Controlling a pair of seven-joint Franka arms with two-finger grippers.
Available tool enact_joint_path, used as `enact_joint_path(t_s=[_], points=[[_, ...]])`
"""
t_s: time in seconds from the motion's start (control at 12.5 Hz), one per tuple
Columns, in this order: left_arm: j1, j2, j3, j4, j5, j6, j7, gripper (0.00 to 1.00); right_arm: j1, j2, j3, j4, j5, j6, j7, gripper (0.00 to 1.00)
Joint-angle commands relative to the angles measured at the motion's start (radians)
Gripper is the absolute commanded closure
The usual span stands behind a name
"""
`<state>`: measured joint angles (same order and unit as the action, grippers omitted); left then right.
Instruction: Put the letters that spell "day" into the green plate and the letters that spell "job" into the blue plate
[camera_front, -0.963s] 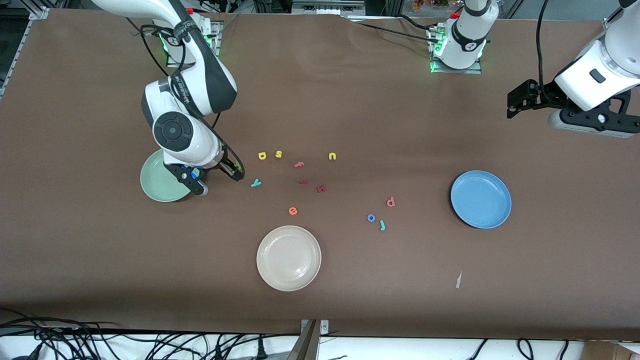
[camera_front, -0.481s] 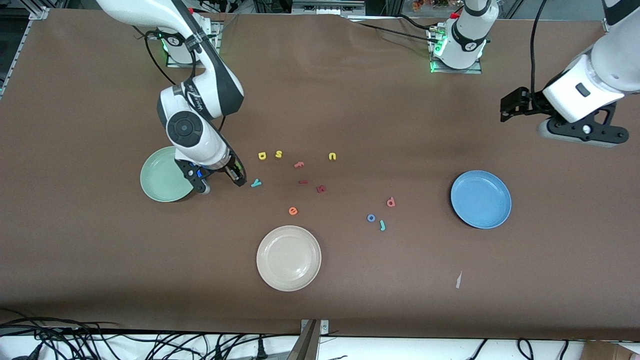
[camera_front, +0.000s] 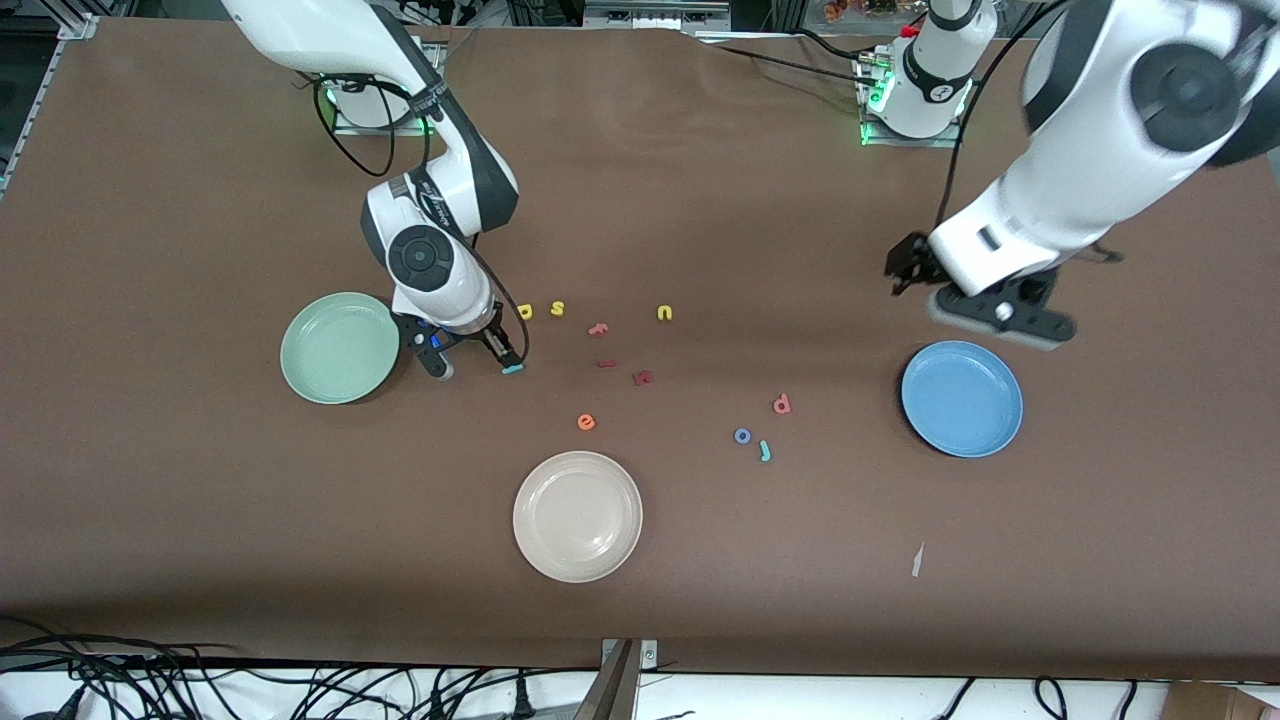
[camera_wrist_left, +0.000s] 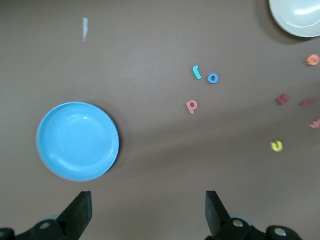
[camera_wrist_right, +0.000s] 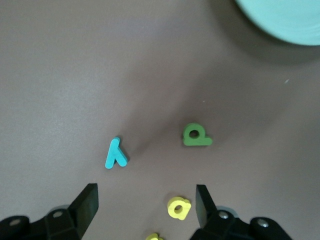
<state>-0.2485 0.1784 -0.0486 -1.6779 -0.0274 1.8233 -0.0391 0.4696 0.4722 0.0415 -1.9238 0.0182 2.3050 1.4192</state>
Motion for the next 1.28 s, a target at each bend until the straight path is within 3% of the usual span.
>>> enact_joint_path(t_s=[0.0, 0.16, 0.32, 0.64, 0.96, 1.2], points=[[0.005, -0.030, -0.026, -0.208, 0.007, 0.243, -0.037, 0.00, 0.010, 0.041, -0.006, -0.001, -0.018, 0.063, 0.023, 0.16], [-0.015, -0.013, -0.046, -0.333, 0.007, 0.457, -0.119, 0.00, 0.012, 0.066, -0.009, -0.001, -0.018, 0.105, 0.023, 0.17], [-0.044, 0.047, -0.047, -0.368, 0.007, 0.568, -0.128, 0.00, 0.014, 0.089, -0.009, 0.000, -0.018, 0.148, 0.023, 0.19], [-0.089, 0.168, -0.047, -0.332, 0.006, 0.634, -0.127, 0.00, 0.021, 0.111, -0.009, 0.002, -0.015, 0.184, 0.023, 0.24], [-0.117, 0.298, -0.033, -0.287, 0.004, 0.634, -0.121, 0.00, 0.021, 0.132, -0.011, 0.008, -0.012, 0.223, 0.023, 0.41], [-0.140, 0.340, 0.027, -0.229, -0.025, 0.630, -0.105, 0.00, 0.021, 0.132, -0.014, 0.011, -0.017, 0.228, 0.021, 0.46]])
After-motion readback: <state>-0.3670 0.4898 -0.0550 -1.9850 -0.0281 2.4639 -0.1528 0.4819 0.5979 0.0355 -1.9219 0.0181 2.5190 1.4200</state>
